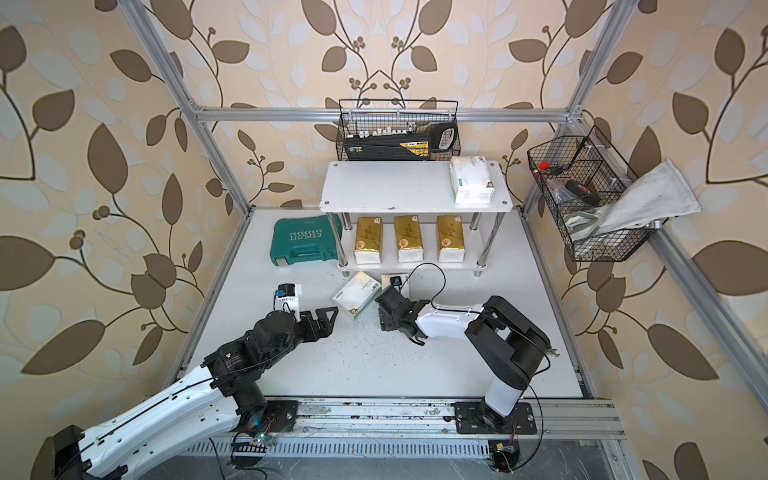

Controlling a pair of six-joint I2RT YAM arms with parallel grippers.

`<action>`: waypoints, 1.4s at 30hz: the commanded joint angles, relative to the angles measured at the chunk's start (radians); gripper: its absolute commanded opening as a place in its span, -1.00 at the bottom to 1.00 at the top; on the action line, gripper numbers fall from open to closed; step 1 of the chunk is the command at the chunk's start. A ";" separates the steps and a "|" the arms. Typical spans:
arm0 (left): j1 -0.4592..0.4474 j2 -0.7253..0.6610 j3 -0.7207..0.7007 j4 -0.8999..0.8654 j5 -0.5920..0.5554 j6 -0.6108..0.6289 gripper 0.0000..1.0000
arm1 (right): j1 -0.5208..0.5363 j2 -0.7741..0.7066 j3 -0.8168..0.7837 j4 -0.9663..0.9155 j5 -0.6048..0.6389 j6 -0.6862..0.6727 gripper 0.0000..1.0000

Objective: Place the tissue boxes on the shelf by color
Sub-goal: Pick up the box of tissues from the center of the board, then place a box of tissues on the shelf.

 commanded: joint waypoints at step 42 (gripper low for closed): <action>-0.010 0.431 0.960 -0.363 0.034 0.167 0.98 | 0.232 -0.572 0.392 -0.690 0.059 -0.037 0.50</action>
